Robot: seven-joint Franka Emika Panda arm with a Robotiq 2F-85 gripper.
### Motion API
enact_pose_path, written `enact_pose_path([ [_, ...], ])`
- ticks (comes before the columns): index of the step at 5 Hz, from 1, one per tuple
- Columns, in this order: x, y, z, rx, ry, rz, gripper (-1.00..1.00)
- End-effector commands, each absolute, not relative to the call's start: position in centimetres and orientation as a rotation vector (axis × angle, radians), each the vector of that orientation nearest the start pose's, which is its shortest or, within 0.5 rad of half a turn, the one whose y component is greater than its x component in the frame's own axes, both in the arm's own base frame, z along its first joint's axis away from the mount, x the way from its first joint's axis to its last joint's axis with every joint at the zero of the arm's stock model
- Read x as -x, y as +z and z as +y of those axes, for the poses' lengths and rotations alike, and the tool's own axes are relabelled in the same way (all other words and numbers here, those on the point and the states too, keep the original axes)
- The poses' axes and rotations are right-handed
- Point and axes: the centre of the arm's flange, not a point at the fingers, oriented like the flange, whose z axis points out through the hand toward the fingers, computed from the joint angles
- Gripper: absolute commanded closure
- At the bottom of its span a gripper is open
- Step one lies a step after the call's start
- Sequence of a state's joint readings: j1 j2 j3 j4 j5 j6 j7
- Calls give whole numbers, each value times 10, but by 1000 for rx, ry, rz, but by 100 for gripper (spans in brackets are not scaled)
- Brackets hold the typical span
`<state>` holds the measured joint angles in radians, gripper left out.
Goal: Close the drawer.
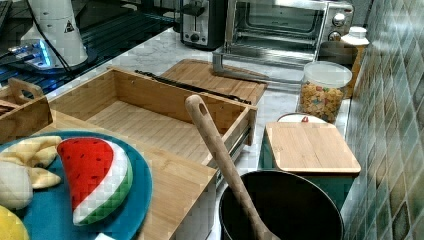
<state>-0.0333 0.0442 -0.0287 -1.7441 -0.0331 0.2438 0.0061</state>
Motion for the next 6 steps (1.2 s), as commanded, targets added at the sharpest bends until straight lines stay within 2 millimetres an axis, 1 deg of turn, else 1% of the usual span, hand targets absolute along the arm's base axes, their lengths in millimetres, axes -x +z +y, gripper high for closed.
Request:
enact_pose_path([
  [1,-579,539,-39,2885,-60,1298,100],
  [2,-580,532,-35,2940,-15,1164,100],
  [3,-568,517,-24,2988,-65,890,100],
  [4,-568,496,-7,3042,-33,690,100],
  [5,-568,467,3,3077,-42,586,100],
  [6,-574,431,1,3111,40,439,100],
])
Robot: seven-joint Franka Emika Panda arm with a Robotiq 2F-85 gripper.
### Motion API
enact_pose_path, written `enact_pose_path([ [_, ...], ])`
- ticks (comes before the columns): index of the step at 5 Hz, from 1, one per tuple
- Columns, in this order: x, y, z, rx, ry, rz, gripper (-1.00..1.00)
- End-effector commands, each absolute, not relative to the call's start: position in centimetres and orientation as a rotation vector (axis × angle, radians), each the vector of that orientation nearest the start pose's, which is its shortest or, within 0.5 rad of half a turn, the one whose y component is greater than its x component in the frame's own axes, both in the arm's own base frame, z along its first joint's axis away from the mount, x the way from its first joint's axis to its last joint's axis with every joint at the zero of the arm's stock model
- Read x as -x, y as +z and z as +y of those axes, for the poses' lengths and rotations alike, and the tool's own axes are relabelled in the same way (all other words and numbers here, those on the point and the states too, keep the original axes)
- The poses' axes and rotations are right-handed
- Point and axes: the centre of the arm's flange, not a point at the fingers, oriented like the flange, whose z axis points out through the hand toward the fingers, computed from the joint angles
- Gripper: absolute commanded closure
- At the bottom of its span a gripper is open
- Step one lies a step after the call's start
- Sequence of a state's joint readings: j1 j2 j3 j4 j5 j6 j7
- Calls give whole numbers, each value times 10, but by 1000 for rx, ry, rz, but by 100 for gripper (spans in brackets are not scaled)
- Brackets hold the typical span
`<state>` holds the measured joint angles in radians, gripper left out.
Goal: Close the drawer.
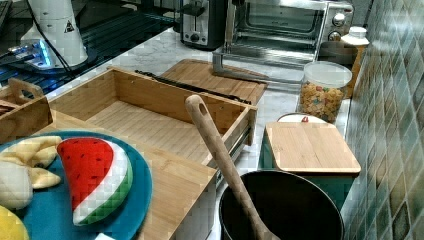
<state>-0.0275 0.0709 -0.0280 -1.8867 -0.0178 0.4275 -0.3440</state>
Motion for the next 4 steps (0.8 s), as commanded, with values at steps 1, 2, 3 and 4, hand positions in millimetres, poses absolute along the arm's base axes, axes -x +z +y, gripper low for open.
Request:
enact_pose_path([
  [1,-572,400,2,3124,36,349,100],
  [2,-572,372,0,3150,59,303,100],
  [3,-573,345,-9,3178,87,299,100],
  [4,-576,321,-20,3220,78,281,100],
])
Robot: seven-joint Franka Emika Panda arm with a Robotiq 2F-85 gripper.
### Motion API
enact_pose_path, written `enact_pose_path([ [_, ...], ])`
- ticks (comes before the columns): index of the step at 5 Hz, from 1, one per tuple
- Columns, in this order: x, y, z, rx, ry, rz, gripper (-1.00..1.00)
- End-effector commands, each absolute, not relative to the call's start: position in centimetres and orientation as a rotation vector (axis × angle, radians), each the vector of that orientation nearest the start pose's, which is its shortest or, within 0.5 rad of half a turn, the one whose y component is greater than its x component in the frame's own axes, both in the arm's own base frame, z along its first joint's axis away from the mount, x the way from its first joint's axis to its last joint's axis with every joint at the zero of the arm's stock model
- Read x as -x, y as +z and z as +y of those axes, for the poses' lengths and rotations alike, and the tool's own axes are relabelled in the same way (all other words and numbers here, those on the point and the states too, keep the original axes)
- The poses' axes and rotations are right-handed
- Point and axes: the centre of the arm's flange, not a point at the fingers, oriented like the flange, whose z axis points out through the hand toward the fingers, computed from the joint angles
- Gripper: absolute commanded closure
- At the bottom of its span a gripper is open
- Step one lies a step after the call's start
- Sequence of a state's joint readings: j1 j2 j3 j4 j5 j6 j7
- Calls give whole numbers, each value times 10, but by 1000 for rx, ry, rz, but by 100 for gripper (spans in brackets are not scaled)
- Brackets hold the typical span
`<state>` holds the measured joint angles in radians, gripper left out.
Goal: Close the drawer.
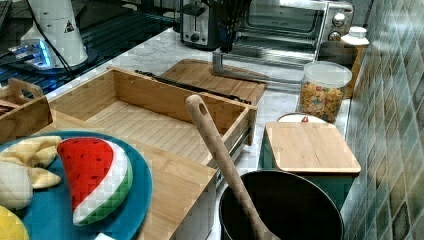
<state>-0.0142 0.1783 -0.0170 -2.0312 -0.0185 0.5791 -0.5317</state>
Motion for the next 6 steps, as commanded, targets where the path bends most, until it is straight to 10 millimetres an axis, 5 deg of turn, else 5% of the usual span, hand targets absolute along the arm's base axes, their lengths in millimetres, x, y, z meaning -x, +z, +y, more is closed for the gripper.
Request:
enact_pose_path([
  [1,-574,306,-28,3249,54,267,100],
  [2,-571,307,-40,3271,66,297,100],
  [4,-565,308,-98,3292,-42,312,100],
  [6,-559,303,-190,3299,-139,333,100],
])
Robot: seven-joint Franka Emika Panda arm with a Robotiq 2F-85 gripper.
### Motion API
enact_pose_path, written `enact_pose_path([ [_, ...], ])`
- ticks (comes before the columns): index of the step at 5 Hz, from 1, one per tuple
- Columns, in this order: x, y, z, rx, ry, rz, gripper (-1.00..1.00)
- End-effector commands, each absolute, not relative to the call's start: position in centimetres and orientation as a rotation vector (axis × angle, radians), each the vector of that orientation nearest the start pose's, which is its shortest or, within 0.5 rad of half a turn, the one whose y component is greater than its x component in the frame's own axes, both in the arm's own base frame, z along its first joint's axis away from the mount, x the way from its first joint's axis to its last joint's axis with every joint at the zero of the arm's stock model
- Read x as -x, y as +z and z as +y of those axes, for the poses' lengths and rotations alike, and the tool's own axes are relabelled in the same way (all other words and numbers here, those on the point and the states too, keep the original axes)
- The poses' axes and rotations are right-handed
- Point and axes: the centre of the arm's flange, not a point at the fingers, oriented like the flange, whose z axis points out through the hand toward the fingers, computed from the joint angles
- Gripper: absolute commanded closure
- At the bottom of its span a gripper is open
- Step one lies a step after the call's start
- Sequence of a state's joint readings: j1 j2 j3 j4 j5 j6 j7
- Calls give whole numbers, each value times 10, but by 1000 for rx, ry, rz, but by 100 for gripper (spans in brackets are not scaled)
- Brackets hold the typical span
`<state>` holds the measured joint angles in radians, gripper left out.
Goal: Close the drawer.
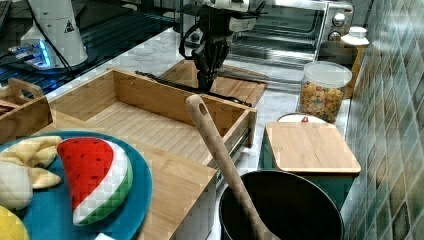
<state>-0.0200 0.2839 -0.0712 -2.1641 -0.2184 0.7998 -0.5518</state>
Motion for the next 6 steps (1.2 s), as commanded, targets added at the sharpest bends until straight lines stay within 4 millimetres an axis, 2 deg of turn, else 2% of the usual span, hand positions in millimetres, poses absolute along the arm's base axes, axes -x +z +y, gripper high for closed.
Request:
enact_pose_path([
  [1,-545,314,-241,3324,-149,394,100],
  [2,-532,323,-301,3329,-69,451,100],
  [3,-503,333,-352,3331,-90,520,100],
  [4,-480,336,-391,3315,-122,573,100],
  [5,-463,341,-415,3310,-94,626,100],
  [6,-451,343,-432,3343,-135,641,100],
])
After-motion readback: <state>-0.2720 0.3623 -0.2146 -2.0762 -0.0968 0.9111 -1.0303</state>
